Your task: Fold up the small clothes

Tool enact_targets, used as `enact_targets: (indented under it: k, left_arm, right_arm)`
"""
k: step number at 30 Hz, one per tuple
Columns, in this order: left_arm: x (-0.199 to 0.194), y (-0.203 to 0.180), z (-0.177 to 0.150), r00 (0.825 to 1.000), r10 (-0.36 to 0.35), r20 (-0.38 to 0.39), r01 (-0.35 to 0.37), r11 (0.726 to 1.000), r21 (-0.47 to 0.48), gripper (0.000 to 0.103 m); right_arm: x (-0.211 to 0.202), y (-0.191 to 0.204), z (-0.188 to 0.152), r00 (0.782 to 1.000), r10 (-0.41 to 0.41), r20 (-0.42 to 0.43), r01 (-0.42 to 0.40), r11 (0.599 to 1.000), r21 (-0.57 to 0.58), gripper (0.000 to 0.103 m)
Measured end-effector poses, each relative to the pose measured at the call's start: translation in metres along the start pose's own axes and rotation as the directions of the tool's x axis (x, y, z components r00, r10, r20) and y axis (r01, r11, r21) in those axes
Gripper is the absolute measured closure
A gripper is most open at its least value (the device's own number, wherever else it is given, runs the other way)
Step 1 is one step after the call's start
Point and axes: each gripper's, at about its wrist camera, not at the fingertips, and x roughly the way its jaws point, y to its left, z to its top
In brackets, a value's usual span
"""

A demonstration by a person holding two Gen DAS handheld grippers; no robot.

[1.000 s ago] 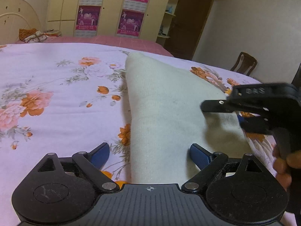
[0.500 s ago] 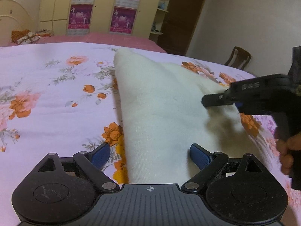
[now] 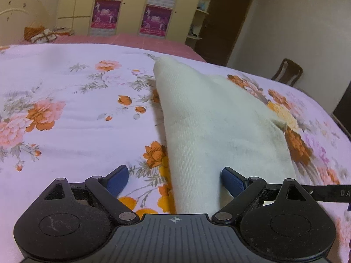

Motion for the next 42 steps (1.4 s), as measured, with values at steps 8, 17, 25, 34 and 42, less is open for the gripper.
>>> enact_targets:
  k: [8,17,25,34,42]
  left_arm:
    - [0.008,0.002,0.043,1.0,-0.007,0.007,0.007,0.997,-0.076,0.012]
    - [0.069,0.017,0.092,1.0,0.014,0.001,-0.014,0.98,-0.201,0.012]
    - [0.118,0.032,0.112,0.999,0.04,-0.008,-0.041,0.966,-0.254,0.012]
    - [0.119,0.015,0.118,0.995,0.087,0.041,-0.081,0.987,-0.138,0.012]
    - [0.131,0.016,0.117,0.995,0.099,0.017,-0.096,0.988,-0.124,0.012]
  right_arm:
    - [-0.02,0.002,0.025,0.998,0.029,0.046,-0.03,1.0,0.008,0.062]
    - [0.024,0.035,0.097,0.979,-0.052,0.196,0.077,0.99,-0.118,0.062]
    - [0.103,0.046,0.122,0.966,-0.202,0.16,0.237,0.941,-0.243,0.062]
    - [0.092,0.043,0.133,0.963,-0.139,0.23,0.182,0.967,-0.18,0.059]
    - [0.13,0.033,0.143,0.965,-0.21,0.155,0.234,0.959,-0.158,0.055]
